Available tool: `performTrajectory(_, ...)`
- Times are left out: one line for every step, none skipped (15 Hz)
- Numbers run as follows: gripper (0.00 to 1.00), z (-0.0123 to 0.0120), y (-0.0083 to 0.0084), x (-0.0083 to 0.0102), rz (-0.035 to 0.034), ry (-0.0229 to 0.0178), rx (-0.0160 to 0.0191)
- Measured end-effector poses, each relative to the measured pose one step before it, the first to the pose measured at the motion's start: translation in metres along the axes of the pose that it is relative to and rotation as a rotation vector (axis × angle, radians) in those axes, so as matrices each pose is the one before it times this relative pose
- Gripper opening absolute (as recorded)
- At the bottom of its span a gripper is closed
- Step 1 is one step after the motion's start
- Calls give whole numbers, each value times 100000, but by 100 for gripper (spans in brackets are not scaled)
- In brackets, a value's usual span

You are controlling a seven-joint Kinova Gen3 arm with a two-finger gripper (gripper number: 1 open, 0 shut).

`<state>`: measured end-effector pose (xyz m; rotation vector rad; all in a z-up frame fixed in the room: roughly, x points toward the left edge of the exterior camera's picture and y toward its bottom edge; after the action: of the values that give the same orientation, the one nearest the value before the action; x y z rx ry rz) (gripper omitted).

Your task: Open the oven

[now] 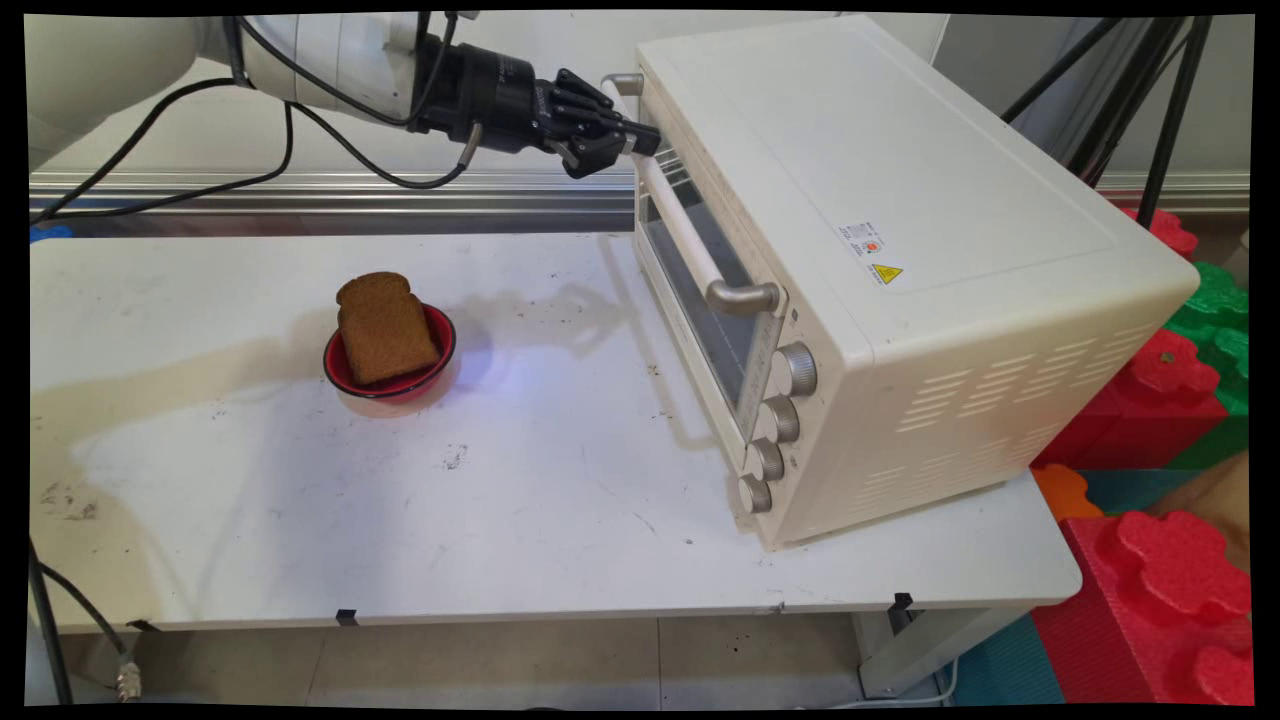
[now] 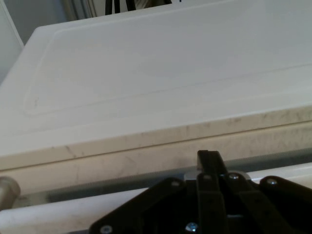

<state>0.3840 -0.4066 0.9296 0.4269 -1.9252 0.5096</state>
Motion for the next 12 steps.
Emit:
performTrajectory(0,70,-62,-71,237,-287,30)
performTrajectory(0,64,-53,-54,313,-269,31)
performTrajectory(0,61,-51,-49,284,-195,-32)
performTrajectory(0,33,-67,-100,371,-374,32)
performTrajectory(0,18,-34,-80,229,-256,-41)
performTrajectory(0,-33,-50,-153,263,-434,-12)
performTrajectory(0,-91,-33,-132,115,-307,42)
performTrajectory(0,-93,-38,-184,251,-461,-9)
performTrajectory(0,-89,-29,-134,144,-318,27)
performTrajectory(0,-126,-50,-200,263,-502,22)
performTrajectory(0,-107,-56,-139,201,-315,84)
performTrajectory(0,-176,-80,-190,352,-422,140)
